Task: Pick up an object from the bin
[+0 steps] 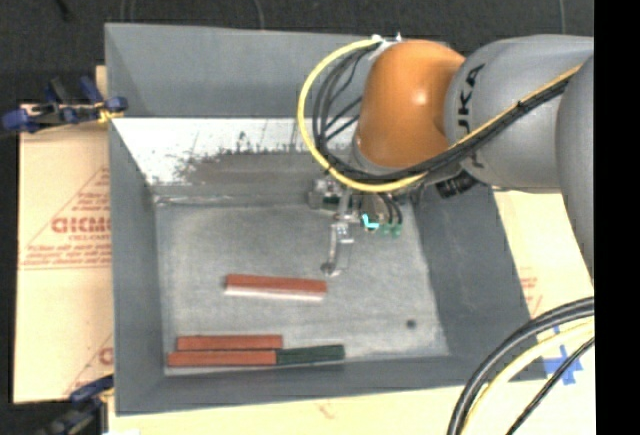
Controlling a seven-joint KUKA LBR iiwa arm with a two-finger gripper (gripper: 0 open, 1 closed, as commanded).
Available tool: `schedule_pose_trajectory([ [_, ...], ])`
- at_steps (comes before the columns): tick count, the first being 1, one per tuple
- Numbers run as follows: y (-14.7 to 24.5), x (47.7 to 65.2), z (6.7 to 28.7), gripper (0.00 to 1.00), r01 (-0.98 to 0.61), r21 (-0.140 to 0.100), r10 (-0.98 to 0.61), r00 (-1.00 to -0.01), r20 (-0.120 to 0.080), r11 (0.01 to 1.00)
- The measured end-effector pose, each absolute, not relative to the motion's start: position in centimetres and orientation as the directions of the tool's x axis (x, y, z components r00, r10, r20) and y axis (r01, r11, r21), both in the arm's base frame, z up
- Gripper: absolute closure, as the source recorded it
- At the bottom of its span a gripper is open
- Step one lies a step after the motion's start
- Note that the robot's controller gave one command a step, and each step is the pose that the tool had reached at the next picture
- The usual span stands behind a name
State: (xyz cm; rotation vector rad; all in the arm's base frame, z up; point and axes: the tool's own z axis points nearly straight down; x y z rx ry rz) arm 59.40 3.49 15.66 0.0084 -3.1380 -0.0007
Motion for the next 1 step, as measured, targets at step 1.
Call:
schedule_pose_trajectory([
  [1, 3.49, 59.58, 16.11, 0.0, -0.005, 0.001, -0.005, -1.0, -0.004, 1.0],
])
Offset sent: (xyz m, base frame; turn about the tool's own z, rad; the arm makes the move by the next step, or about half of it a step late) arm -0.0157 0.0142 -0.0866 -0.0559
